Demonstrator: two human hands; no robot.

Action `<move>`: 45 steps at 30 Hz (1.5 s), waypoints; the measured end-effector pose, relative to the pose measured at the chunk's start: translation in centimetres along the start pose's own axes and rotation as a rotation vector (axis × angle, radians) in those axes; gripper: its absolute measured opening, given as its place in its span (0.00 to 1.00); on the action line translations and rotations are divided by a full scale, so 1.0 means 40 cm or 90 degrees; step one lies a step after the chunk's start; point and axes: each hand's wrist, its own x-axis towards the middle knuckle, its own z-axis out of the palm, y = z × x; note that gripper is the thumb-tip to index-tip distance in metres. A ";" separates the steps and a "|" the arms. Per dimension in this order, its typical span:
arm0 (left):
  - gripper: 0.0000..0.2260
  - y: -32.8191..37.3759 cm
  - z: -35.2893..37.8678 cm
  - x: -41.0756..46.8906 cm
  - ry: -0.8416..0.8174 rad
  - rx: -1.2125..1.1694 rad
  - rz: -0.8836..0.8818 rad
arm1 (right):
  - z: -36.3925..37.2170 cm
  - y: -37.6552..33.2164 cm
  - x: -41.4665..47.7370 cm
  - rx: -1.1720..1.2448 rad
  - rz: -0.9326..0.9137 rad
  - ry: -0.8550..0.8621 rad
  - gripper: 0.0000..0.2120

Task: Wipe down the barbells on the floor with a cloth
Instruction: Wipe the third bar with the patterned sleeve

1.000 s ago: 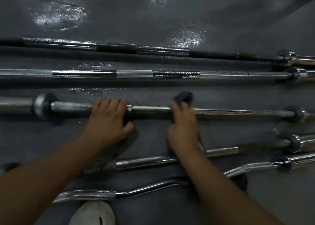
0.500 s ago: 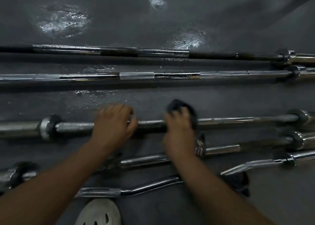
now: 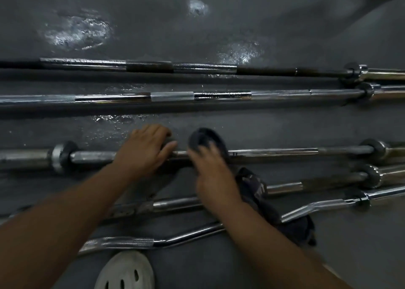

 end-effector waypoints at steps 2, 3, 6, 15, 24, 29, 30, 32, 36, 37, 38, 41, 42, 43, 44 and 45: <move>0.23 -0.009 -0.012 0.004 0.042 -0.003 -0.007 | -0.014 0.008 0.018 -0.026 -0.074 -0.005 0.33; 0.23 -0.007 -0.009 -0.015 0.055 0.005 -0.010 | -0.032 0.054 0.023 -0.032 -0.031 0.032 0.33; 0.29 0.012 0.025 -0.090 0.040 0.068 -0.022 | -0.086 0.219 0.008 -0.039 0.258 0.161 0.35; 0.27 -0.051 -0.027 0.055 -0.030 0.160 0.004 | -0.022 0.042 0.083 -0.076 -0.013 0.029 0.33; 0.25 -0.031 -0.090 0.148 -0.268 0.146 -0.100 | -0.023 0.039 0.103 -0.080 0.083 0.044 0.34; 0.22 -0.037 -0.051 0.059 -0.065 0.186 0.001 | -0.061 0.146 0.082 -0.095 0.137 0.072 0.35; 0.22 -0.029 -0.030 0.039 -0.028 0.202 -0.003 | -0.069 0.181 0.062 -0.092 0.214 0.110 0.35; 0.24 -0.030 -0.040 0.066 -0.154 0.173 -0.056 | -0.064 0.166 0.048 -0.081 0.284 0.105 0.35; 0.34 -0.033 -0.077 0.113 -0.423 0.042 -0.111 | -0.011 0.006 0.060 -0.059 0.027 -0.041 0.35; 0.31 -0.036 -0.064 0.089 -0.309 0.081 -0.086 | -0.010 0.010 0.060 -0.064 -0.019 -0.058 0.35; 0.27 -0.026 -0.047 0.043 -0.169 0.134 -0.047 | -0.018 0.041 0.055 -0.063 -0.024 -0.053 0.36; 0.23 0.003 -0.009 -0.047 -0.019 0.141 0.020 | -0.055 0.182 0.007 -0.028 0.185 0.085 0.35; 0.25 -0.012 -0.022 -0.015 -0.069 0.125 0.017 | -0.060 0.203 -0.002 -0.015 0.241 0.120 0.35; 0.27 -0.031 -0.035 0.019 -0.168 0.100 -0.008 | -0.056 0.193 -0.005 -0.019 0.269 0.115 0.35; 0.29 -0.039 -0.045 0.053 -0.294 0.074 -0.033 | -0.046 0.158 0.002 -0.028 0.261 0.087 0.36; 0.30 -0.043 -0.047 0.073 -0.323 0.072 -0.020 | -0.034 0.116 0.012 -0.032 0.212 0.058 0.36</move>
